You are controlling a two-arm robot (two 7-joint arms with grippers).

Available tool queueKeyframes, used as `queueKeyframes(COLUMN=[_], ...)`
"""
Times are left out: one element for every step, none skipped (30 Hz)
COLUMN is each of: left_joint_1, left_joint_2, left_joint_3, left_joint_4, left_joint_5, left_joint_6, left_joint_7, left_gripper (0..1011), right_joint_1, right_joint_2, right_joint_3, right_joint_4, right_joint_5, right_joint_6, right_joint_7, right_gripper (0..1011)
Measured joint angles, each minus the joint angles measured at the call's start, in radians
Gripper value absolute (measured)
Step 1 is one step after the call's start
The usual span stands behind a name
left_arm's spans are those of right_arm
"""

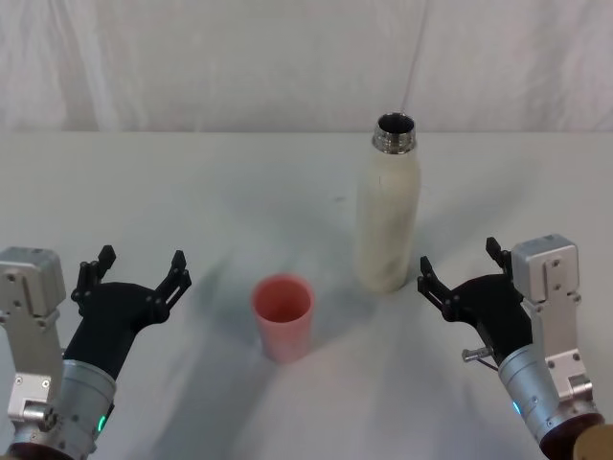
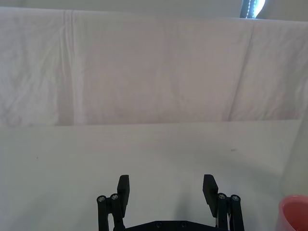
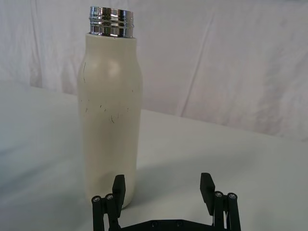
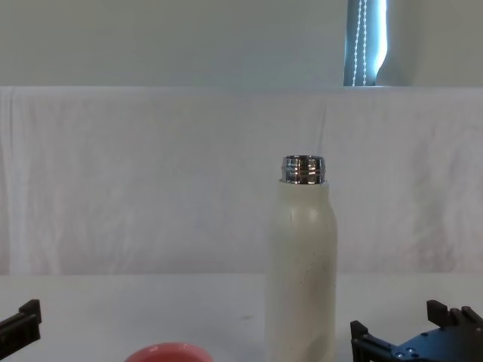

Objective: Grasp the thermos with one hand and pour water into the cup lid.

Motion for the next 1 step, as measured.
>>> queueKeyframes(left_joint_1=[0.000], left_joint_2=[0.000], left_joint_3=[0.000], left_joint_4=[0.000], left_joint_5=[0.000], left_joint_6=[0.000], left_joint_7=[0.000], left_gripper=[1001], right_joint_1=[0.000], right_joint_2=[0.000], right_joint_3=[0.000], right_joint_4=[0.000], right_joint_5=[0.000], right_joint_6=[0.000], right_joint_7=[0.000], right_gripper=[1001])
